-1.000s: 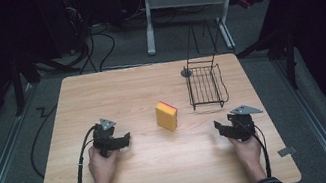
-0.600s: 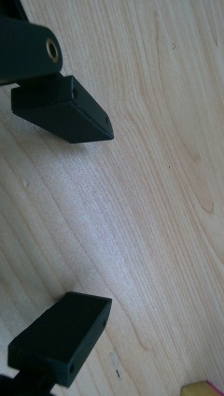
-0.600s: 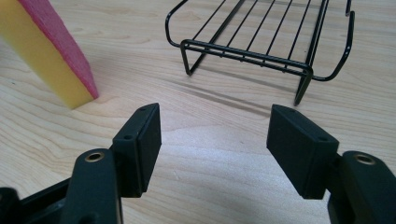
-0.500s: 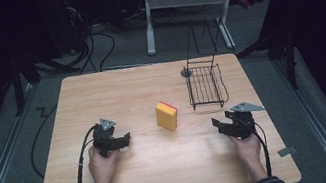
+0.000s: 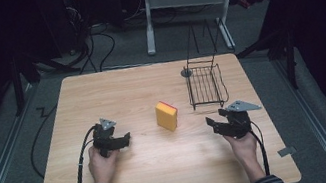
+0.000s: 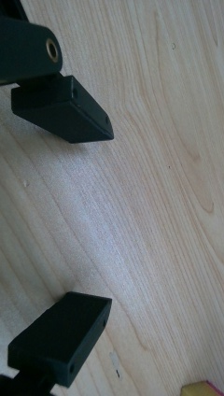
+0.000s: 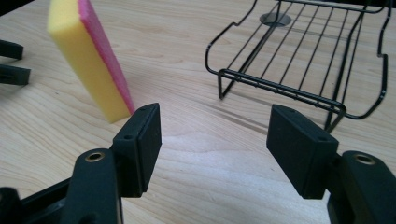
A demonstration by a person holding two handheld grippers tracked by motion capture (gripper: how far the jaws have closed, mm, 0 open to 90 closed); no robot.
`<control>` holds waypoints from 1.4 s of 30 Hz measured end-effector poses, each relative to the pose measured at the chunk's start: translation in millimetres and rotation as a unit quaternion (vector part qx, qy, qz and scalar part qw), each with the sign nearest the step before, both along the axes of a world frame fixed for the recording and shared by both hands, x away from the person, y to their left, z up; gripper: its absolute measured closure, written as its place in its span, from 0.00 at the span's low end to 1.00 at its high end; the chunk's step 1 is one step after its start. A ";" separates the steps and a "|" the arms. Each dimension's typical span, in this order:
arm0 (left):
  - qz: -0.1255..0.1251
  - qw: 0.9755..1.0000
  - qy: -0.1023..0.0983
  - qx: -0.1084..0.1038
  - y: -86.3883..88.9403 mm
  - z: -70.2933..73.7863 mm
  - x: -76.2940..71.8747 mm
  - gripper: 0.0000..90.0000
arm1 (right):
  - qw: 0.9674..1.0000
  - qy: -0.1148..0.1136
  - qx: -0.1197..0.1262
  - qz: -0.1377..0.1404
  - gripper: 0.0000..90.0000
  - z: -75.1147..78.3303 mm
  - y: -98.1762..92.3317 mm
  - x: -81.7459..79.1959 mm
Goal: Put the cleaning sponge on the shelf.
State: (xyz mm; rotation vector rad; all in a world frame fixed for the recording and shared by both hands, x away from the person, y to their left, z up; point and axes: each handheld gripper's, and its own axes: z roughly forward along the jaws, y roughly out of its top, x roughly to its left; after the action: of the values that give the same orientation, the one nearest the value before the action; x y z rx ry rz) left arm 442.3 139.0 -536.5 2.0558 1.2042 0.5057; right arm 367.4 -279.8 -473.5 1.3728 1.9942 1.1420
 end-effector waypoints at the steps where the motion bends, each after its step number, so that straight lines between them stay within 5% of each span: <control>1: 0.000 1.000 0.000 0.000 0.0 0.0 0.0 0.19 | 1.000 0.000 0.000 0.000 0.40 0.0 0.0 0.0; 23: 0.000 1.000 -0.001 0.000 -0.1 -0.1 0.0 0.19 | 0.997 -0.024 -0.001 0.072 0.40 17.3 44.8 5.4; 42: 0.000 1.000 -0.001 0.000 0.0 -0.1 0.1 0.19 | 0.994 -0.023 -0.005 0.104 0.40 17.6 76.9 19.8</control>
State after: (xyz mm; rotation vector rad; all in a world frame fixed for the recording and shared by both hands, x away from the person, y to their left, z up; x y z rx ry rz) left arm 442.4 139.0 -536.6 2.0550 1.2032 0.5068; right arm 387.2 -202.9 -455.9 1.1436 2.1446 1.2406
